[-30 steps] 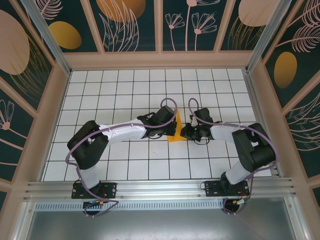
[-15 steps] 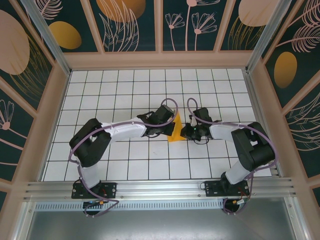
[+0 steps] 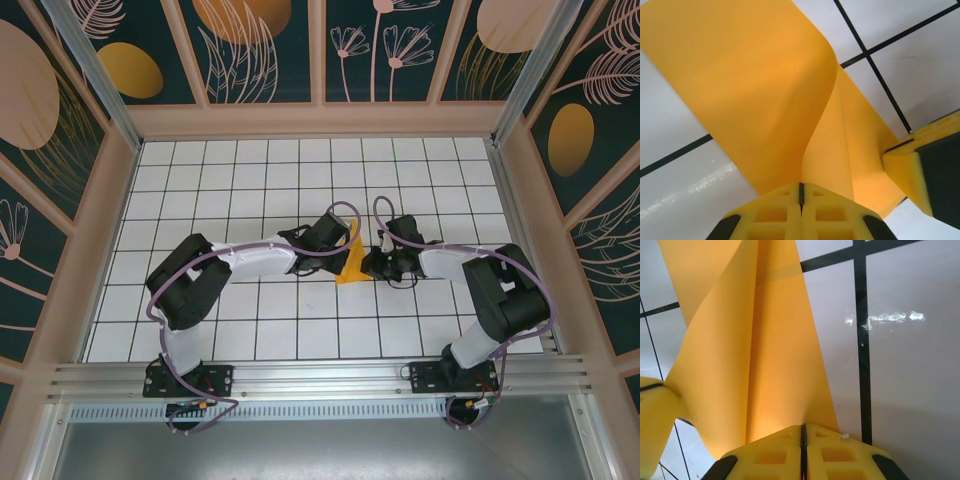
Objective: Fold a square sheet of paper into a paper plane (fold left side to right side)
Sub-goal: Fold the triangle a second time at the center of the table.
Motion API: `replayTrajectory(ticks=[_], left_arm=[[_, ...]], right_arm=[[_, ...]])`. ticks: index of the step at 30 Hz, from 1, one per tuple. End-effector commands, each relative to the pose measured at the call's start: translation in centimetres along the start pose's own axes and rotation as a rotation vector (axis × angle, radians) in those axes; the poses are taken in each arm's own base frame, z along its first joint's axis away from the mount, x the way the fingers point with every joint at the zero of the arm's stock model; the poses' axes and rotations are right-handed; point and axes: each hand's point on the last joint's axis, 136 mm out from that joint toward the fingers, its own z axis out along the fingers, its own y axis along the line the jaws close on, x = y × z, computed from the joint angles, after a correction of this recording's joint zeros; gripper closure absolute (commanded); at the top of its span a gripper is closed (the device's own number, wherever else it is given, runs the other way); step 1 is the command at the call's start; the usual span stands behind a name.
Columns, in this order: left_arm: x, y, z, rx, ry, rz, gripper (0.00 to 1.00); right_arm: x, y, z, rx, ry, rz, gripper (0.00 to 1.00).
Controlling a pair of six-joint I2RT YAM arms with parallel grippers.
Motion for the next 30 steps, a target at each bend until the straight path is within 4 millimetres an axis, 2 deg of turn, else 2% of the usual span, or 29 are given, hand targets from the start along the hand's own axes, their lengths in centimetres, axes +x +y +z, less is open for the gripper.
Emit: replayTrajectory(ticks=[1, 30], left_arm=[[-0.8, 0.6, 0.8, -0.02, -0.028, 0.023, 0.94], [-1.1, 2.1, 2.6, -0.09, -0.011, 0.021, 0.95]], right_arm=[[1.7, -1.6, 0.5, 0.076, 0.06, 0.01, 0.88], [2.2, -2.1, 0.6, 0.098, 0.072, 0.01, 0.88]])
